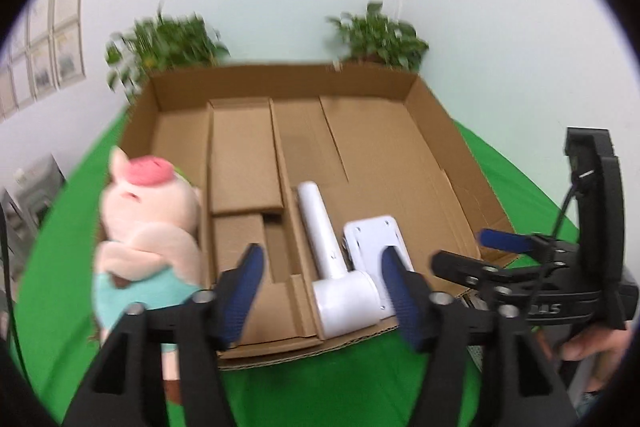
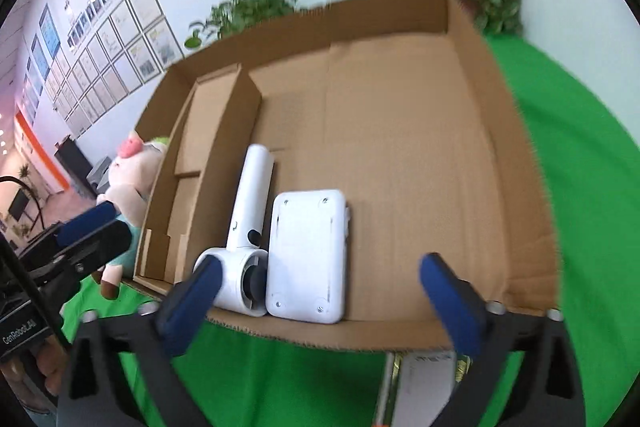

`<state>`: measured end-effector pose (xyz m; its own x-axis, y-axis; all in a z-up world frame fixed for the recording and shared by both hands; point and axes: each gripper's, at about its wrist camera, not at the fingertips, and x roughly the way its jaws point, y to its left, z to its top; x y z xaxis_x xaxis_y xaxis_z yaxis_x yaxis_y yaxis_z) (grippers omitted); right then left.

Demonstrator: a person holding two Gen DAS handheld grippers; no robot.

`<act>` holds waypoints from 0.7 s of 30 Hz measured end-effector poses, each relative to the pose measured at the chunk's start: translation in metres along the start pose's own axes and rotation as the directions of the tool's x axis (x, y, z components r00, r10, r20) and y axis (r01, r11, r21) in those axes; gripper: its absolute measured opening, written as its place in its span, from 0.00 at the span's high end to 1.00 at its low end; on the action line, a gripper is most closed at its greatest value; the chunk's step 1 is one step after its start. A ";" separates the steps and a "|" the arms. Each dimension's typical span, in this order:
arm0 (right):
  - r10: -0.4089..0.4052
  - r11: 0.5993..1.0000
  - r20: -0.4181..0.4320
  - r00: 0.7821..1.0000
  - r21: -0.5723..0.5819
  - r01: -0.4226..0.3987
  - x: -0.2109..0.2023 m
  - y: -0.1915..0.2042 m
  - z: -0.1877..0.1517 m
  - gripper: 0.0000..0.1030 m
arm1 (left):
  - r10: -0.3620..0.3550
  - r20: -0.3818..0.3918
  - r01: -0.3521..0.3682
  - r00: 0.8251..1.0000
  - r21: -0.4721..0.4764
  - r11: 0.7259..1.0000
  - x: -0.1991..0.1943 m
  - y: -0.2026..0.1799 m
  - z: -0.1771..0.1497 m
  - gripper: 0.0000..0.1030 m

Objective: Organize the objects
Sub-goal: 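Open the right gripper to release the device and withdraw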

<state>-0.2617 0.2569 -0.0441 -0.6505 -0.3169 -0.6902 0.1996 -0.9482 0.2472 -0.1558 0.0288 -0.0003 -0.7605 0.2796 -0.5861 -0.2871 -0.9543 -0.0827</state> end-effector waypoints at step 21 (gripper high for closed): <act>-0.066 0.995 0.177 0.982 -0.067 0.078 -0.081 0.016 -0.056 0.41 | 0.155 0.005 -0.154 0.988 -0.092 0.984 -0.022 -0.010 -0.030 0.98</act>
<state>-0.1650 0.2660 -0.0221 -0.7814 -0.2451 -0.5739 0.1964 -0.9695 0.1465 -0.1180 0.0291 -0.0109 -0.7984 0.1290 -0.5881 -0.1121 -0.9915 -0.0654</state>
